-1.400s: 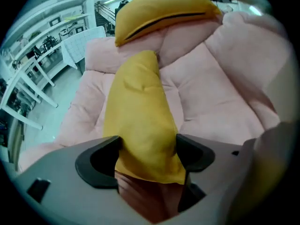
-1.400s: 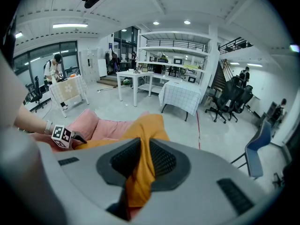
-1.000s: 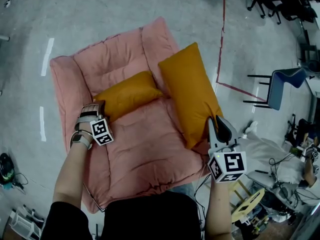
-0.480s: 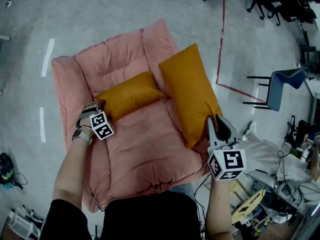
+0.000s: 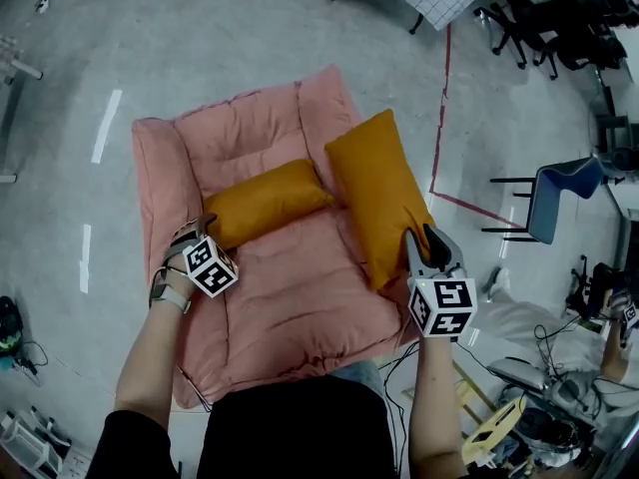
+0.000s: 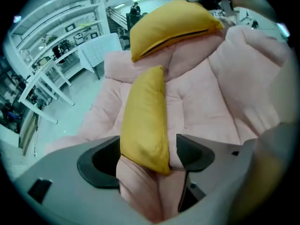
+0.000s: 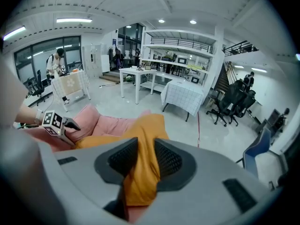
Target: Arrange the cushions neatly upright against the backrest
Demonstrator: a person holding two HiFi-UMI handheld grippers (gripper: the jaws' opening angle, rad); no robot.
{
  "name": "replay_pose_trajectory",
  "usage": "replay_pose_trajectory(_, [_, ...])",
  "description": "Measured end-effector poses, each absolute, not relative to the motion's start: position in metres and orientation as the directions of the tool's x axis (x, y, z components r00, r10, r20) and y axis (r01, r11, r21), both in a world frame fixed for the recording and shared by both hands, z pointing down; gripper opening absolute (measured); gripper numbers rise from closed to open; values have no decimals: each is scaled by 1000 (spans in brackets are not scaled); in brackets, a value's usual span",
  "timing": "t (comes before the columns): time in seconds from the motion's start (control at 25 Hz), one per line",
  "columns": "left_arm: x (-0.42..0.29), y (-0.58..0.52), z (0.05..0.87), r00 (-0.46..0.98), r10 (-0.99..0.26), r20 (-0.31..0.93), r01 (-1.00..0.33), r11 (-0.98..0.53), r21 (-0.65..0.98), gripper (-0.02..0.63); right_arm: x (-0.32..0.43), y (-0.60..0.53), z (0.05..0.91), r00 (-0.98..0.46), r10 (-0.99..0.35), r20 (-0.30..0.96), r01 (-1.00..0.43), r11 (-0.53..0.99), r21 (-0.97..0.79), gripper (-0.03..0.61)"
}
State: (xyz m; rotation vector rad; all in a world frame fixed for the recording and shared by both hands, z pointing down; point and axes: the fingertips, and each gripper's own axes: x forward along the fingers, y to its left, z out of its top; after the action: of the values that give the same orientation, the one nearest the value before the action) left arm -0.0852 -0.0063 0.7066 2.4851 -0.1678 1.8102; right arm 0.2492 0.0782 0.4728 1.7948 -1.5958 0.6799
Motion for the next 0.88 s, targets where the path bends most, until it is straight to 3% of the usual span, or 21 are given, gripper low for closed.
replay_pose_trajectory(0.4, [-94,48,589,451,-138,882,-297,-955,2,377,257,73,473,89,-528,845,-991,38,128,155])
replay_pose_trajectory(0.52, [-99,61,570,455,-170,874,-368,-930,10,377,264,69,476,90,-471,878,-987,74,140,206])
replay_pose_trajectory(0.8, [-100,94,543,482,-255,838,-524,-851,43,377,252,68,510,-105,-348,932,-985,162,-51,210])
replay_pose_trajectory(0.88, [-100,106,532,473,-282,835,-546,-837,27,377,245,72,510,-170,-333,928,-972,214,-101,187])
